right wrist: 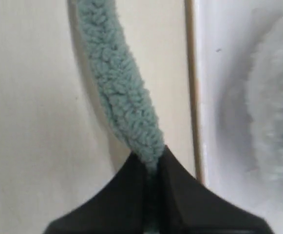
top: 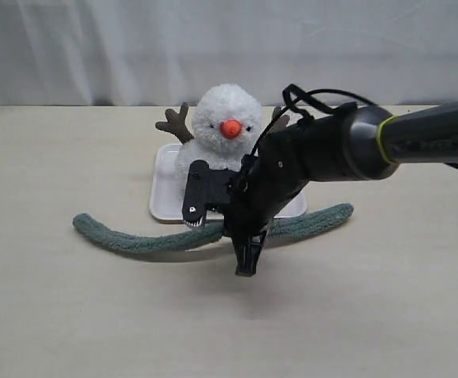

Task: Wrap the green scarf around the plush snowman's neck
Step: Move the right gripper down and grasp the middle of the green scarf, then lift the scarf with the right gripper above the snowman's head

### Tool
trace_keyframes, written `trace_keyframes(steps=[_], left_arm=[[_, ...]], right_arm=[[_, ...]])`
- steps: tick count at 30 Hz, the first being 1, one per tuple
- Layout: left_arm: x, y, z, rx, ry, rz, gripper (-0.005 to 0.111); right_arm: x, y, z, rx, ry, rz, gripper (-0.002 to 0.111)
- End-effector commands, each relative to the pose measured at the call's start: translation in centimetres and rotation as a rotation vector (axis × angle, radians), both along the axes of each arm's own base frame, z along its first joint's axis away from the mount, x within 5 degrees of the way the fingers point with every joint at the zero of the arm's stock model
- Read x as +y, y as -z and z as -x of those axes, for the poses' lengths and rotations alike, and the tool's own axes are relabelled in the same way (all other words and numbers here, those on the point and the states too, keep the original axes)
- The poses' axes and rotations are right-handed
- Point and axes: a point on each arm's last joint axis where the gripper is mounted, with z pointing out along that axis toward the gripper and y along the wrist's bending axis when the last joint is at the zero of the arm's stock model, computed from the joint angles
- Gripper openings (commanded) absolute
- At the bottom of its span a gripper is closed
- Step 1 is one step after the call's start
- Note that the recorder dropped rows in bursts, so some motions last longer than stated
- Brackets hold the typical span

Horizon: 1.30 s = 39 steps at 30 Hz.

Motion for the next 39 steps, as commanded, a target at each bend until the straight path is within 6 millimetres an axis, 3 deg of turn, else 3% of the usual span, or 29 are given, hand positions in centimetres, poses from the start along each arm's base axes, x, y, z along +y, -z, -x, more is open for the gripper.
trace_keyframes(steps=[1,2,9,12,16,21,27,33,39], left_arm=[[0.0,-0.1,0.0,-0.014,0.0,0.004,0.0],[0.0,-0.1,0.0,-0.014,0.0,0.004,0.0],[0.0,-0.1,0.0,-0.014,0.0,0.004,0.0],[0.0,-0.1,0.0,-0.014,0.0,0.004,0.0],[0.0,-0.1,0.0,-0.014,0.0,0.004,0.0],[0.0,-0.1,0.0,-0.014,0.0,0.004,0.0],[0.0,-0.1,0.0,-0.013,0.001,0.006,0.0],[0.0,-0.1,0.0,-0.013,0.001,0.006,0.0],[0.0,-0.1,0.0,-0.013,0.001,0.006,0.0]], right_arm=[[-0.4,-6.2,0.6,-0.143,-0.011,-0.09,0.004],[-0.6,-8.3,0.9,-0.202,-0.01,-0.13,0.004],[-1.4,-16.2,2.0,-0.446,0.097,-0.401,0.004],[-1.5,-18.4,1.9,-0.472,0.172,-0.513,0.004],[-0.3,-19.9,0.1,-0.43,0.254,-0.582,0.004],[1.2,-19.5,-2.9,-0.425,0.259,-0.488,0.004],[0.3,-17.2,-6.1,-0.512,0.236,-0.306,0.004],[-0.6,-15.7,-7.4,-0.516,0.248,-0.261,0.004],[-0.2,-14.6,-8.1,-0.524,0.24,-0.281,0.004]])
